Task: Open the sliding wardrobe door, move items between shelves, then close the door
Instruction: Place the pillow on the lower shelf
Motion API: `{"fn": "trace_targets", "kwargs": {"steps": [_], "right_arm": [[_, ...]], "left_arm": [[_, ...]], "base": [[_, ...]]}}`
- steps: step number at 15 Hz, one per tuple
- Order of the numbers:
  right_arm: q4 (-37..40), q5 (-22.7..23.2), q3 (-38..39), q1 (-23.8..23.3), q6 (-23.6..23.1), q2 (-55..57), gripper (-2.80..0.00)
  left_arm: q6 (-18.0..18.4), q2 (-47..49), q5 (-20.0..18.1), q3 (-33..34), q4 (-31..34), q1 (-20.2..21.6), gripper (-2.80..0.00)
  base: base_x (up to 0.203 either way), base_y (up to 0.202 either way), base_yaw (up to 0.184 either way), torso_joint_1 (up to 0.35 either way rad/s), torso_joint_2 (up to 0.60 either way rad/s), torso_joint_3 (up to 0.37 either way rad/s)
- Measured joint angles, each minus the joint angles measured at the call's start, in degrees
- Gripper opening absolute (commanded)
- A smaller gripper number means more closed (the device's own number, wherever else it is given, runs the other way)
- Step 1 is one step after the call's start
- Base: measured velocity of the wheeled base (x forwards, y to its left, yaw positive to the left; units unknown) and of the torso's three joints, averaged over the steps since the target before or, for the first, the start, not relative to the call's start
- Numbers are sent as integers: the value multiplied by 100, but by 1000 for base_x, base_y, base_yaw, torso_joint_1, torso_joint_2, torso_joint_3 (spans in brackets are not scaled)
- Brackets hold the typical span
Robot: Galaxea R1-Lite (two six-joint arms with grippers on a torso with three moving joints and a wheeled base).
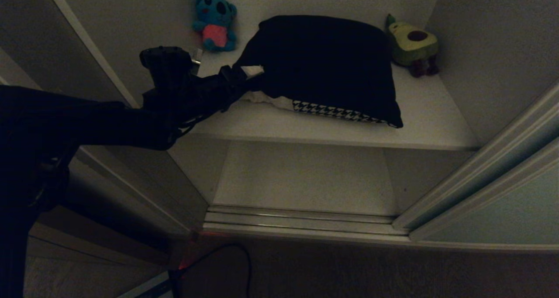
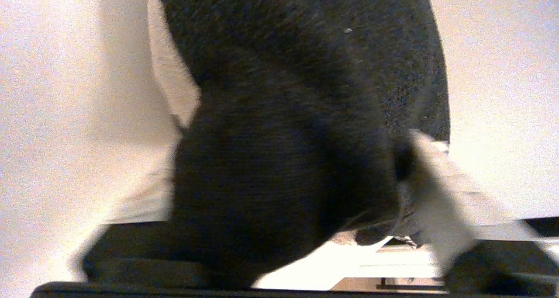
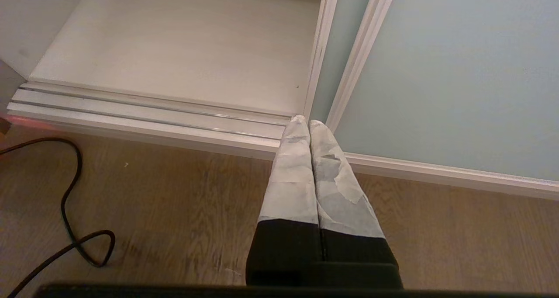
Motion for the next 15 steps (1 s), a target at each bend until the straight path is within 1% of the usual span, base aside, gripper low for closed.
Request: {"fn": "trace_targets", "kwargs": {"steps": [1, 4, 6, 7, 9, 10, 12, 15], "right_arm": [[0, 1, 0, 0, 0, 0, -280], [0, -1, 0, 0, 0, 0, -280], [0, -2, 0, 0, 2, 0, -280], [0, 0, 0, 0, -2, 0, -280], [0, -1, 0, 0, 0, 0, -280], [0, 0, 0, 0, 0, 0, -280], [0, 0, 0, 0, 0, 0, -280], [0, -2, 0, 0, 0, 0, -280]], "left_arm": [[13, 29, 0, -38, 6, 5, -280], [231, 101, 6, -68, 17, 14, -280], [302, 118, 15, -74, 31, 9, -280], [332, 120, 15, -74, 95, 9, -280], [573, 113, 50, -59, 321, 6, -280], [669, 94, 132, -24, 386, -6, -280], [709, -21, 319, 51, 478, -61, -280], [720, -402, 354, 145, 934, -218, -280]], "base": [[0, 0, 0, 0, 0, 0], [0, 0, 0, 0, 0, 0], [0, 0, 0, 0, 0, 0], [0, 0, 0, 0, 0, 0], [0, 0, 0, 0, 0, 0], [0, 0, 0, 0, 0, 0], [0, 0, 0, 0, 0, 0], [0, 0, 0, 0, 0, 0]]}}
